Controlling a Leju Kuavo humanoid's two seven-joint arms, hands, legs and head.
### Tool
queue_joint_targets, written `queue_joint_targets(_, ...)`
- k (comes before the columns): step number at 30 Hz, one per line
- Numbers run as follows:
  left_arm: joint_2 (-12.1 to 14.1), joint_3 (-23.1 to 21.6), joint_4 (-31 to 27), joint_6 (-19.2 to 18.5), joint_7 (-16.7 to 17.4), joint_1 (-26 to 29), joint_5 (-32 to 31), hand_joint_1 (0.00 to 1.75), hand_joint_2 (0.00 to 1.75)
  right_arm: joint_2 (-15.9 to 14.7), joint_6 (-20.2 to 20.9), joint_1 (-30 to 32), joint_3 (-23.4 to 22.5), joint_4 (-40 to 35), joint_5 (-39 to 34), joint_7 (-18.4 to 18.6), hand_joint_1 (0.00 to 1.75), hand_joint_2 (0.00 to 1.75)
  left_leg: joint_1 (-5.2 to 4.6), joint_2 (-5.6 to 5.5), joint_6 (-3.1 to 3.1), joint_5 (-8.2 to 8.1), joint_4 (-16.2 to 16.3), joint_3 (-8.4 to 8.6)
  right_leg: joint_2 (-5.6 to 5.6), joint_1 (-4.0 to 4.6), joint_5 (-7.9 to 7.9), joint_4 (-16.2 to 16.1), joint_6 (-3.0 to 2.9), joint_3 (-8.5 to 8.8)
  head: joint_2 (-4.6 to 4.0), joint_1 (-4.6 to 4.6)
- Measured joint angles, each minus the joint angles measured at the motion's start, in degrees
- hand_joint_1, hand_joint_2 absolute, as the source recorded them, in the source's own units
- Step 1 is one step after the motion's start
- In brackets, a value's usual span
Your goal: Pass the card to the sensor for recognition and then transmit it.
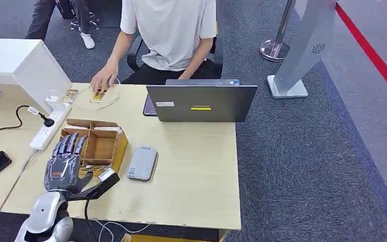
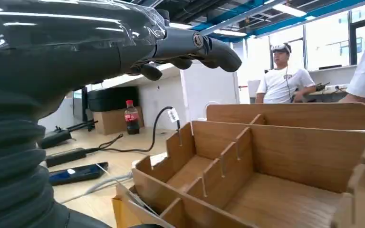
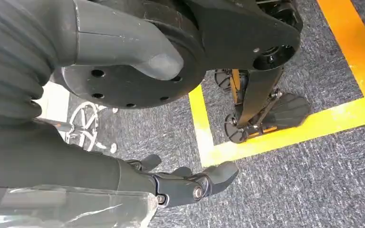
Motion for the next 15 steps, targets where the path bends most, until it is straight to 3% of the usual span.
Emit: queue_joint_targets(15, -0.5, -2.1, 0.9, -1.2, 1.5, -0.8, 0.4, 0.00, 1.75, 0.0, 0.1, 0.0, -0.2, 0.0, 1.3, 0.1, 0.00, 1.75, 0.00, 0.01, 0.00, 0.00, 0.0, 0.00, 0.01, 0.00, 0.00, 0.0, 0.00, -0.01, 0.00, 0.00)
